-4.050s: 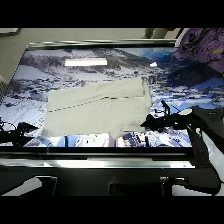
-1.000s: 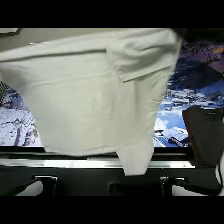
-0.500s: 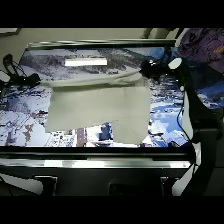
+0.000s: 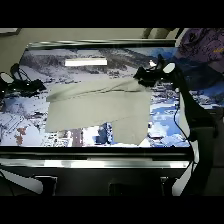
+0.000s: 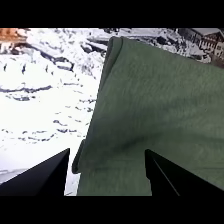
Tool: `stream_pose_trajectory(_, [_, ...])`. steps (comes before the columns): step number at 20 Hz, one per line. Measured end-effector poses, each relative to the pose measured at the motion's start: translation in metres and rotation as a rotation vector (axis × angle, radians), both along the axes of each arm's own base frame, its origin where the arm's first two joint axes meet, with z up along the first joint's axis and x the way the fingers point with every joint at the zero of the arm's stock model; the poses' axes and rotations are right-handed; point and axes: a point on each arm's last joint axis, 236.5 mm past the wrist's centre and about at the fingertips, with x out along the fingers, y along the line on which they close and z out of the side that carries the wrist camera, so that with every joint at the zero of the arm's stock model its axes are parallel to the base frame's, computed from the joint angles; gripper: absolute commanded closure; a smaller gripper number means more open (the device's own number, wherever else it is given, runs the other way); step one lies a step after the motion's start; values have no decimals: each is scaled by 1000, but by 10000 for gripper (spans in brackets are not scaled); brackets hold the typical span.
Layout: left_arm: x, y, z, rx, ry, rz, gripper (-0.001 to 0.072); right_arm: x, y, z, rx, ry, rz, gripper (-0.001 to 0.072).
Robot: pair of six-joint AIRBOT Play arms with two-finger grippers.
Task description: Fold the clothes and pants, and hang the long-sleeved shirts on hangers.
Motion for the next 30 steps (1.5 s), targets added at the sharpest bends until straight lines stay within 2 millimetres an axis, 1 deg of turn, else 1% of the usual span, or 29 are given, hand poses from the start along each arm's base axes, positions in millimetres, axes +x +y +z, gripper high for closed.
stream_pose_trajectory(1, [-7, 7, 8, -5, 9, 7, 160, -7, -12, 10, -10, 2, 20, 228])
stream_pose_trajectory(3, [-23, 22, 26, -12, 25, 29, 160, -25, -46, 30, -61, 6, 69, 228])
stream_pose_trajectory(4, [-32, 29, 34, -15, 35, 37, 161, -37, -65, 36, -94, 15, 97, 228])
stream_pose_trajectory(5, [-44, 36, 43, -21, 46, 44, 161, -50, -82, 38, -122, 35, 128, 228])
stream_pose_trajectory(6, [-54, 40, 48, -34, 54, 54, 161, -67, -98, 36, -144, 71, 163, 229])
stream_pose_trajectory(7, [-65, 43, 53, -47, 60, 64, 163, -82, -109, 30, -146, 113, 189, 229])
stream_pose_trajectory(9, [-87, 46, 56, -70, 81, 82, 163, -110, -124, 14, -126, 195, 223, 230])
stream_pose_trajectory(10, [-96, 45, 55, -82, 92, 86, 163, -122, -126, 2, -111, 236, 241, 230])
stream_pose_trajectory(13, [-118, 38, 46, -110, 131, 92, 163, -152, -115, -26, -31, 318, 287, 230])
stream_pose_trajectory(15, [-126, 34, 40, -124, 150, 92, 163, -165, -108, -46, 10, 348, 298, 230])
stream_pose_trajectory(18, [-133, 31, 35, -135, 169, 94, 163, -177, -99, -66, 54, 363, 299, 230])
stream_pose_trajectory(23, [-133, 32, 33, -138, 164, 108, 163, -189, -88, -85, 105, 373, 293, 230])
stream_pose_trajectory(30, [-130, 34, 33, -138, 155, 127, 163, -195, -72, -91, 196, 370, 268, 231])
